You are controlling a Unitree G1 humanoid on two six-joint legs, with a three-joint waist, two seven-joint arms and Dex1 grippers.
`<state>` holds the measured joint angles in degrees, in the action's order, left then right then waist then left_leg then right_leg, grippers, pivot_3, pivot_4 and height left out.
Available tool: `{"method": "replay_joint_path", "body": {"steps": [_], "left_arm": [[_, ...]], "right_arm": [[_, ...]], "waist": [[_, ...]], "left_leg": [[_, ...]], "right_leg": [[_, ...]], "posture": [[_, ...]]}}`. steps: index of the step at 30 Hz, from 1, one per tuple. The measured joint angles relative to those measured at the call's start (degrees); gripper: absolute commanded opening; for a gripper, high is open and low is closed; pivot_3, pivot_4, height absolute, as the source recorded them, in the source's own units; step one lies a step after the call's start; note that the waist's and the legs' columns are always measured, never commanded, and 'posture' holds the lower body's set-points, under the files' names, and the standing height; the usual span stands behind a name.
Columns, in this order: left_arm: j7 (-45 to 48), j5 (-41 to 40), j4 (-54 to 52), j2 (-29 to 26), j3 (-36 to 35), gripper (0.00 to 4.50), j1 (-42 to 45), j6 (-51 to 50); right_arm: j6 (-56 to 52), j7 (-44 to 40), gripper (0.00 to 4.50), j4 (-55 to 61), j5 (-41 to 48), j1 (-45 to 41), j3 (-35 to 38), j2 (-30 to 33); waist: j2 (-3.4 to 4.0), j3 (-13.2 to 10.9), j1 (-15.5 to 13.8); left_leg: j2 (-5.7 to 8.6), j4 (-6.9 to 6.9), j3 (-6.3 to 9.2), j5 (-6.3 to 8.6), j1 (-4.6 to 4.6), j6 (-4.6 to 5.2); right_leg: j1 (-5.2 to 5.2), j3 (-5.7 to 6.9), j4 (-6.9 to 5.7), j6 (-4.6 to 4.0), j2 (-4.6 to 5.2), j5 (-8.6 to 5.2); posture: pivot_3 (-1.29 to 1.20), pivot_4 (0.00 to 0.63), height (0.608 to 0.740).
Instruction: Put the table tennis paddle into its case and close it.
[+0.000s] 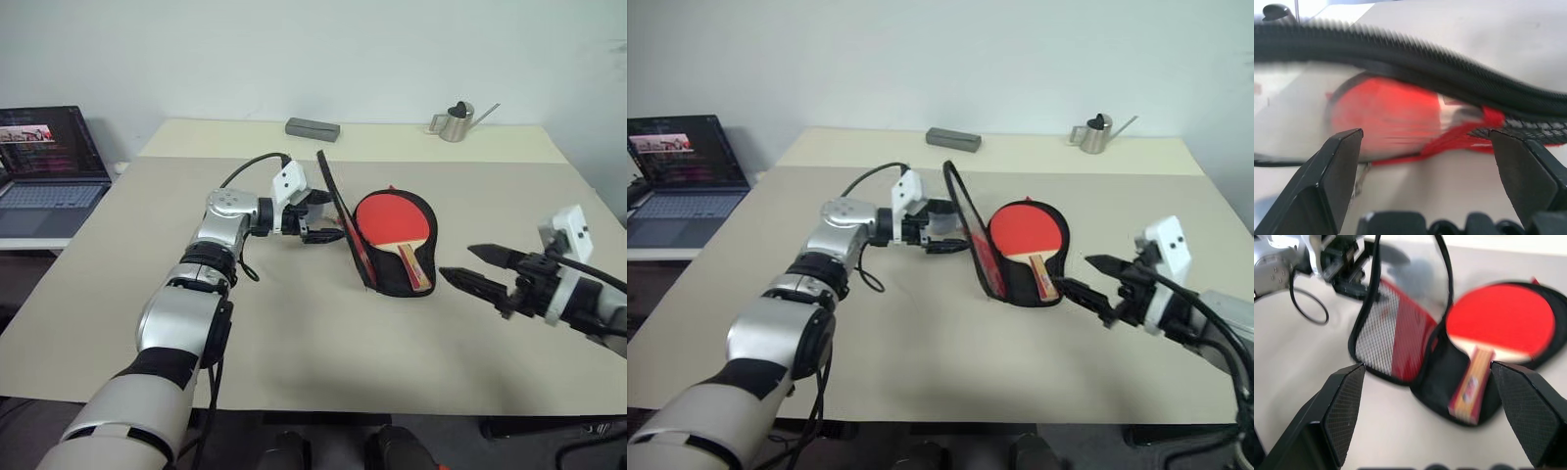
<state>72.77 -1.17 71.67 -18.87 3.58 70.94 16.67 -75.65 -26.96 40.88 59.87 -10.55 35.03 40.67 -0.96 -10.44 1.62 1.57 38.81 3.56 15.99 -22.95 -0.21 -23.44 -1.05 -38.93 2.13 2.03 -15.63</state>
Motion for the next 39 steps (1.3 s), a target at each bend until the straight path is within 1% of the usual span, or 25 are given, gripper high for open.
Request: {"method": "replay_joint_path", "body": {"steps": [8,10,15,21,26,29,32,35,39], "left_arm": [[-1.54,2.85,2.36,3.46,0.7,4.5,2.61,0.34],[-2.62,4.61,3.24,5.59,1.25,4.5,3.3,0.36],[-4.74,7.23,4.16,9.04,2.34,4.5,4.06,0.34],[-6.26,9.81,5.25,11.5,3.27,4.5,4.1,0.16],[-6.41,11.2,5.43,12.82,3.71,4.5,4.09,0.07],[-5.58,11.05,5.43,13.14,3.25,4.5,4.09,0.08],[-3.51,9.33,5.41,12.57,1.21,4.5,4.09,0.1],[-0.59,5.93,4.86,10.41,-2.19,4.5,4.11,0.09],[3.14,1.71,2.39,5.84,-6.28,4.5,3.84,0.06]], "right_arm": [[1.54,7.67,4.46,3.27,8.29,5.41,2.54,0.04],[3.04,11.28,4.46,3.89,12.38,7.61,3.37,1.07],[6.65,16.65,4.46,3.94,18.15,10.98,4.22,4.27],[11.83,22.46,4.46,3.91,24.34,14.57,4.2,8.28],[15.41,25.49,4.46,3.87,27.2,16.75,3.93,10.88],[17.11,26.42,4.46,3.43,27.51,16.7,2.41,12.66],[18.18,27.04,4.46,0.96,27.91,15.08,-0.45,13.49],[19.2,27.09,4.46,-3.13,26.67,10.32,-4.67,13.64],[19.73,27.02,4.46,-10.62,22.86,1.79,-11.42,13.07]], "waist": [[-0.05,-0.03,0.0],[-0.1,-0.06,-0.09],[-0.14,-0.08,-0.3],[-0.16,-0.09,-0.17],[-0.19,-0.11,-0.19],[-0.19,-0.11,-0.17],[-0.21,-0.12,-0.04],[-0.21,-0.12,0.25],[-0.21,-0.12,0.27]], "left_leg": [[0.02,0.02,0.0,-0.01,0.02,0.01],[0.03,0.03,0.02,-0.01,0.02,0.01],[0.07,0.04,0.02,-0.01,0.02,0.01],[0.06,0.03,0.02,-0.01,0.04,0.01],[0.07,0.03,-0.02,-0.01,0.04,0.02],[0.06,0.03,0.0,-0.01,0.06,0.02],[0.06,0.03,-0.04,-0.01,0.07,0.02],[0.03,0.04,-0.1,-0.02,0.12,0.02],[-0.01,0.04,-0.07,-0.02,0.13,0.02]], "right_leg": [[0.04,-0.01,-0.02,0.02,0.0,-0.01],[0.05,0.0,-0.02,0.03,0.0,-0.01],[0.1,-0.02,0.01,0.07,0.02,-0.04],[0.11,-0.02,-0.01,0.07,0.0,-0.04],[0.13,-0.05,0.0,0.09,0.01,-0.05],[0.13,-0.05,-0.01,0.09,0.0,-0.05],[0.14,-0.07,-0.01,0.08,-0.01,-0.05],[0.14,-0.12,-0.03,0.08,-0.03,-0.04],[0.14,-0.1,-0.04,0.07,-0.05,-0.04]], "posture": [[0.0,0.15,0.74],[0.0,0.15,0.74],[0.0,0.15,0.74],[0.0,0.15,0.74],[0.0,0.15,0.74],[0.0,0.15,0.74],[0.0,0.15,0.74],[0.0,0.15,0.74],[0.0,0.15,0.74]]}}
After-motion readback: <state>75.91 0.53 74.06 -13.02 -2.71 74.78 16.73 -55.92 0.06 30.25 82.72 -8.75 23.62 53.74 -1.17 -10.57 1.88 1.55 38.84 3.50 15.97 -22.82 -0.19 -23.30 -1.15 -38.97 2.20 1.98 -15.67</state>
